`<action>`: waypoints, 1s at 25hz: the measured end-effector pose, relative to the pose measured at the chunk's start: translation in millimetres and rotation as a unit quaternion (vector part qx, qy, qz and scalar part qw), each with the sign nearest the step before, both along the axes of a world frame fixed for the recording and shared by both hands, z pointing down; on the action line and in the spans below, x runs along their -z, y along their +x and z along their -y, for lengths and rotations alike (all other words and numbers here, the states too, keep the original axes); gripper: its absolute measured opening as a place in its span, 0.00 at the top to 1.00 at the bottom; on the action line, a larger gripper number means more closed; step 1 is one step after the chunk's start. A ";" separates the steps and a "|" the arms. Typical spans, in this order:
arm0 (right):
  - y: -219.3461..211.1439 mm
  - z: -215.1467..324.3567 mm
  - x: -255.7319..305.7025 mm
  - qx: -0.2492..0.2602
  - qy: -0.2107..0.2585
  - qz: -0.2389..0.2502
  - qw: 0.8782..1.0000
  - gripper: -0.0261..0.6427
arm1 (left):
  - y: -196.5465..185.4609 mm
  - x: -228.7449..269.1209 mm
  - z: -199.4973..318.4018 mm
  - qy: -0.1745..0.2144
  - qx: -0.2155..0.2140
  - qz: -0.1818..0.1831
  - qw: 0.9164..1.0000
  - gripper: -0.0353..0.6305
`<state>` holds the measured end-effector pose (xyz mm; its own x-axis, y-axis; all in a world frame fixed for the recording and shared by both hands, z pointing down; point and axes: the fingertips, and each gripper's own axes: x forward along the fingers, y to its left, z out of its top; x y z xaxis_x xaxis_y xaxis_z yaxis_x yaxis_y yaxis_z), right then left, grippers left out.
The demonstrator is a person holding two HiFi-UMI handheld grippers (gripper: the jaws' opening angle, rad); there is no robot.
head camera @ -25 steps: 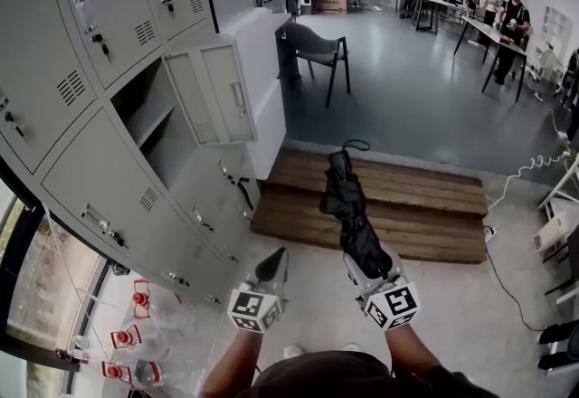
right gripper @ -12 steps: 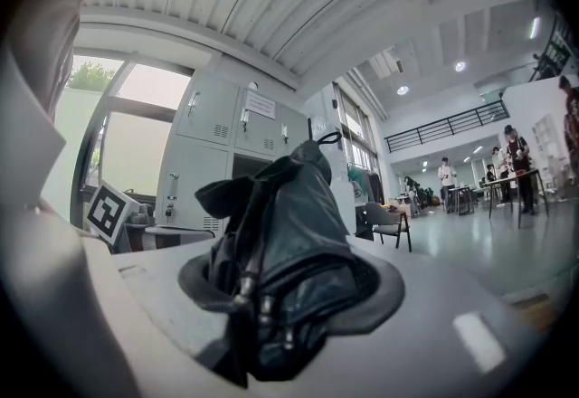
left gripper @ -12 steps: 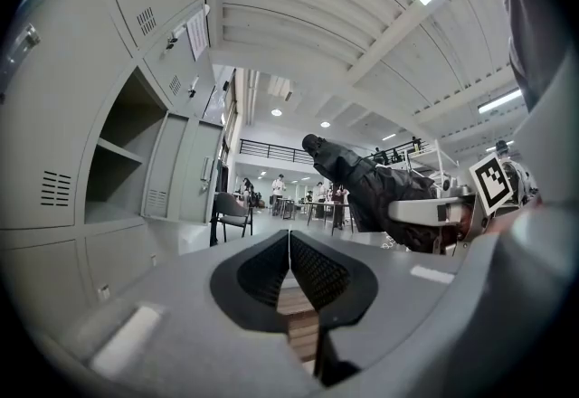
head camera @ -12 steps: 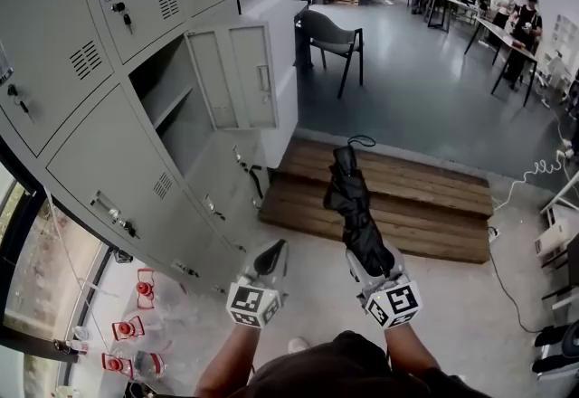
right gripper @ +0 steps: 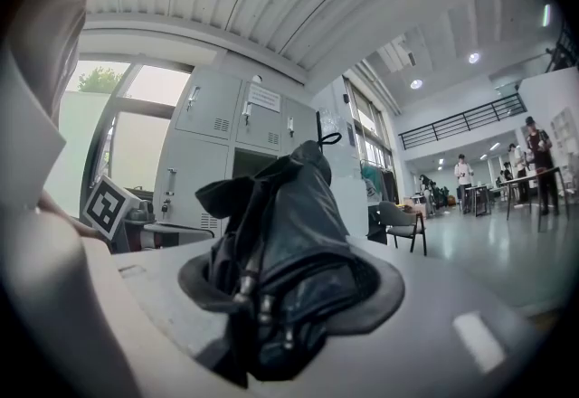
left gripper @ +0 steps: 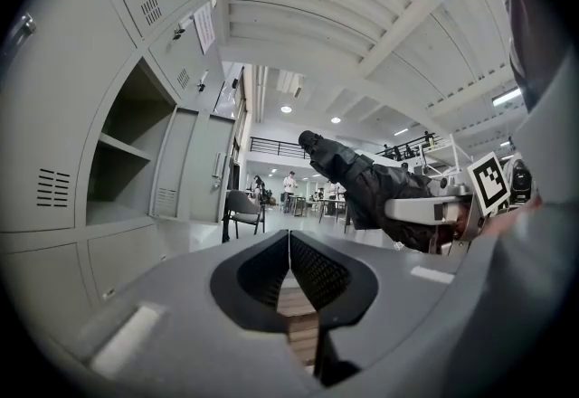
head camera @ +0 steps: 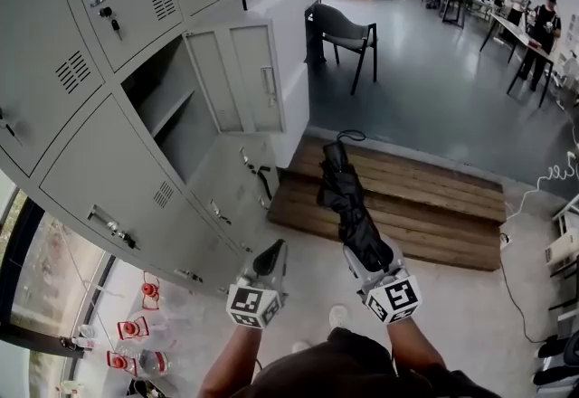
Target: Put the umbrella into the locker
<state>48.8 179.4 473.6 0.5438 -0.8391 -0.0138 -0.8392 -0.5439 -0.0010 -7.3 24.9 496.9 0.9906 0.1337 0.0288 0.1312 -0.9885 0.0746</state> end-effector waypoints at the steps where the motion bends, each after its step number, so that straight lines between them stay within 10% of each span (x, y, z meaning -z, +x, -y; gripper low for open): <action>1: 7.4 2.5 -0.2 0.006 0.000 0.000 1.000 0.61 | 5.7 -0.3 1.1 0.002 0.004 0.003 1.000 0.94; 25: 130.9 83.8 -23.3 0.192 -0.008 0.018 0.981 0.61 | 73.9 -10.4 58.4 0.006 0.215 0.033 0.976 0.94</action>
<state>179.7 95.6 497.0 0.1870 -0.9823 0.0138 -0.9819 -0.1873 -0.0277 66.6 -33.5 507.4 0.9511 -0.2947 0.0926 -0.3005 -0.9521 0.0573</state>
